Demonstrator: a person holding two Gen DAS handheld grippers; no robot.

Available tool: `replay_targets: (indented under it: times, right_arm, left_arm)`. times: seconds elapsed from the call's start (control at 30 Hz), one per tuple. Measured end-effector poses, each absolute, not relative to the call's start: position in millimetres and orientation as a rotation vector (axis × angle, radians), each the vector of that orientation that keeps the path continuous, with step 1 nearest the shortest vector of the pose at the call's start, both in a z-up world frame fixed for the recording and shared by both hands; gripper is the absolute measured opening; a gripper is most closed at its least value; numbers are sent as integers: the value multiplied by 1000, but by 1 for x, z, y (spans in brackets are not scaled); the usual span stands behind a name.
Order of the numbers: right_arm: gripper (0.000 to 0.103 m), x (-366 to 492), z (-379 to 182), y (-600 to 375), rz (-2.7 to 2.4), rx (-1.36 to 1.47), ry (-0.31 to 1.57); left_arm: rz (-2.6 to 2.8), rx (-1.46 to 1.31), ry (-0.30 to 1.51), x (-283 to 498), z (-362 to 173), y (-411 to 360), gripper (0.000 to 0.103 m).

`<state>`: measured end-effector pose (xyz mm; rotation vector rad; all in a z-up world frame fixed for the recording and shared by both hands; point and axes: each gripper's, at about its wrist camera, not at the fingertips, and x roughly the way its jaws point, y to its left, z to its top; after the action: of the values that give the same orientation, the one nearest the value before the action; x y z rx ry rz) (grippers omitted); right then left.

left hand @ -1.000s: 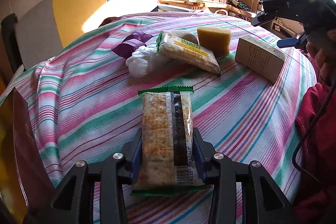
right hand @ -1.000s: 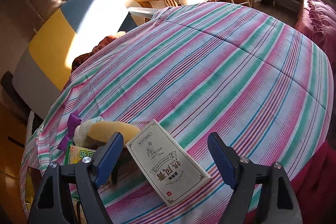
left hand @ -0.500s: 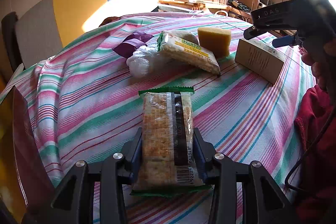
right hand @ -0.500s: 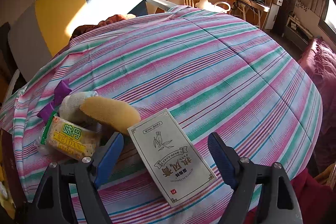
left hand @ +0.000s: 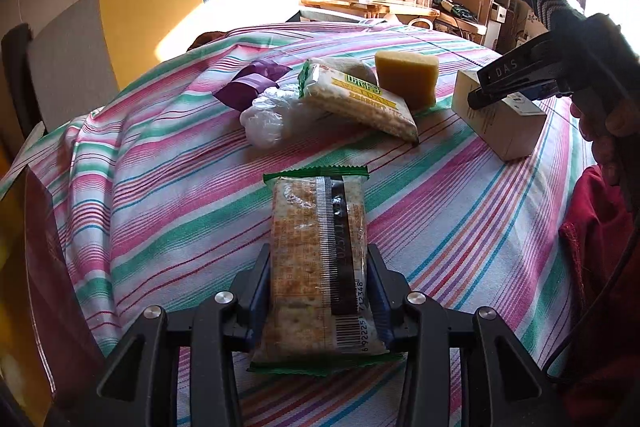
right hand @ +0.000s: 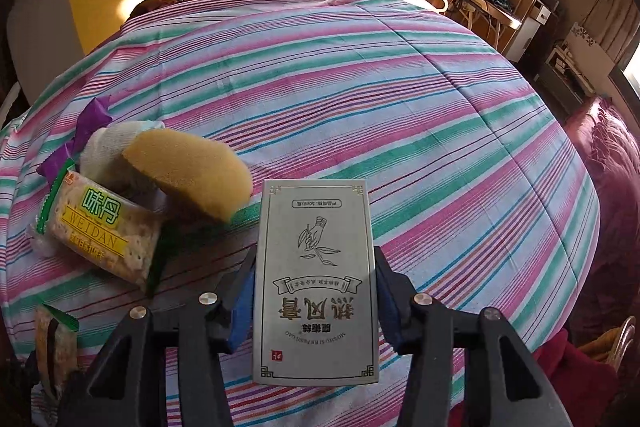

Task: Organize objects
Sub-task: 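Drop the cracker packet into the gold tray while the right gripper lifts the white carton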

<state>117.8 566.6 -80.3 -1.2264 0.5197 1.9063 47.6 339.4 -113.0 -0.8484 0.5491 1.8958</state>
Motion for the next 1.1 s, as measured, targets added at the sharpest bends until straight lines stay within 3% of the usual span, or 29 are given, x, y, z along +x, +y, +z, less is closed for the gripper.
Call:
replay_targets:
  times: [0.33,0.57,0.87,1.1]
  right_arm:
    - [51,122,-82,570,1911,-1220,577]
    - [51,119,-84,564,1914,-1248,553]
    - [51,118,-83,561,1919,-1253,534]
    - [51,117,-84,562,1923,-1257,528]
  left_arm:
    - [1959,-912,357,29,-52,284,39]
    - [2123,-1081,136,-48,-24,199,39]
    - [2332,-1386,-50,-175,-50,101,39]
    - [2422,-1548,-46,-228,-84,84,39]
